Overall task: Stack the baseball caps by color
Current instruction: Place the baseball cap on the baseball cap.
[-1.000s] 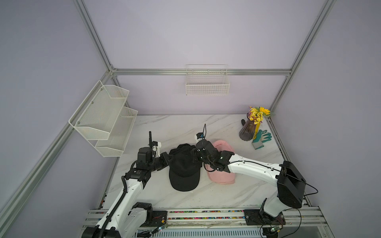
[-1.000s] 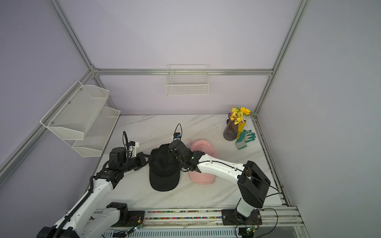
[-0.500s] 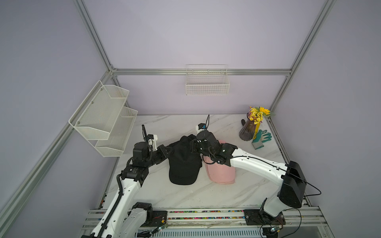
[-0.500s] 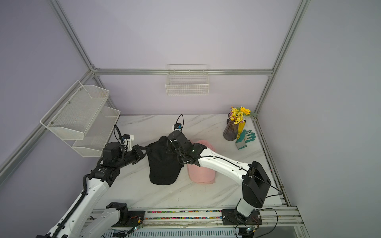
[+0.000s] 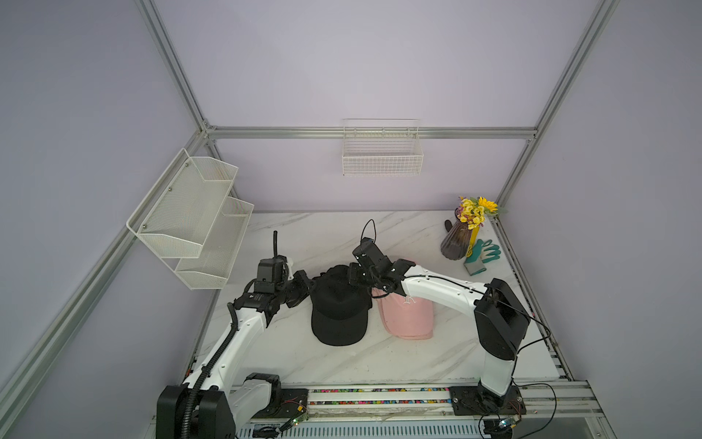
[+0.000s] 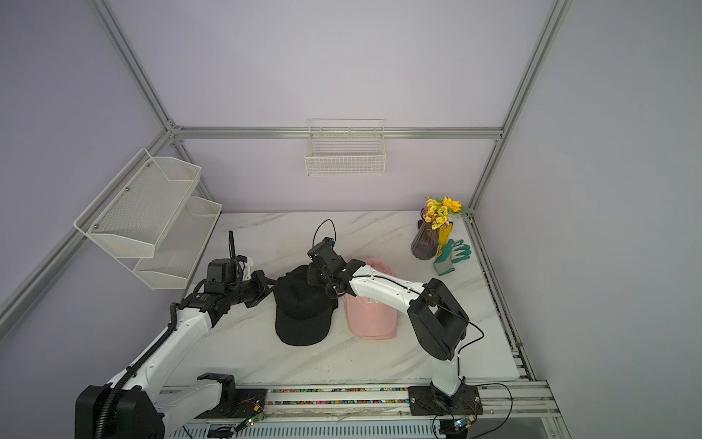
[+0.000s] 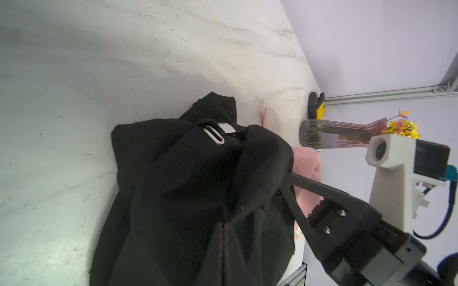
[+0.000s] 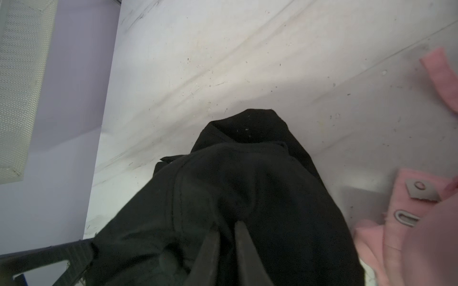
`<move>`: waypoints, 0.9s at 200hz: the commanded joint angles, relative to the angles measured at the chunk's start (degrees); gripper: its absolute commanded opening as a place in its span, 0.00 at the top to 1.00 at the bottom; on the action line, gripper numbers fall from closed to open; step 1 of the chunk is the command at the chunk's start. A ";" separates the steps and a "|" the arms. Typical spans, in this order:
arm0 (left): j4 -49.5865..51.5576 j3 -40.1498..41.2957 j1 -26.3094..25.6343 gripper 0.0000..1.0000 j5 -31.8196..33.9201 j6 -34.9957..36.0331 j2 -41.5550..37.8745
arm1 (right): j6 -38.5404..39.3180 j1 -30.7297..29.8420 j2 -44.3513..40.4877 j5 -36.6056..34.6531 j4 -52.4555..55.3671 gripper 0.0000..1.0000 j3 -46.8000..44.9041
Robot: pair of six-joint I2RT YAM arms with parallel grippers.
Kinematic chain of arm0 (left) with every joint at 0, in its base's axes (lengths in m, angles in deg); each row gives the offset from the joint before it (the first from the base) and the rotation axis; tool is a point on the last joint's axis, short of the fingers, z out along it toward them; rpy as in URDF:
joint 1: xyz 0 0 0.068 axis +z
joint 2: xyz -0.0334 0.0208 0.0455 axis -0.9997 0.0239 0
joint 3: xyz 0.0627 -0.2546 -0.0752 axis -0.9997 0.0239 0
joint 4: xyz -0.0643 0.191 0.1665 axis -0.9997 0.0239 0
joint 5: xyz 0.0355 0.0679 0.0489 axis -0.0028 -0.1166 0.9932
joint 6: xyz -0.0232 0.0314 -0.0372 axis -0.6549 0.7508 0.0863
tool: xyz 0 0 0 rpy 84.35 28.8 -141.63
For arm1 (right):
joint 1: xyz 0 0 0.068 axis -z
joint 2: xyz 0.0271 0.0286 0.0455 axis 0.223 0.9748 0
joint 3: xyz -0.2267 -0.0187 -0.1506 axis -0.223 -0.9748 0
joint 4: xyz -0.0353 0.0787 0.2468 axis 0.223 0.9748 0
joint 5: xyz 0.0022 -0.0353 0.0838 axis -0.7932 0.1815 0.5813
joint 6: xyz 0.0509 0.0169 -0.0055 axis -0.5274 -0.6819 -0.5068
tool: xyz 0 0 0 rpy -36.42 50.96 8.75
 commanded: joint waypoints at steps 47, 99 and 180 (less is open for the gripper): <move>-11.72 4.98 1.76 0.82 5.27 1.54 4.87 | -0.40 0.52 0.41 -2.36 0.72 0.49 0.21; -14.18 6.41 2.13 0.51 6.52 2.95 -0.82 | 4.12 0.42 -6.62 -1.71 -1.74 0.22 -1.76; -12.96 3.90 -2.34 0.21 11.73 9.59 -13.78 | 12.54 1.64 -10.64 -4.48 -1.24 0.13 -3.61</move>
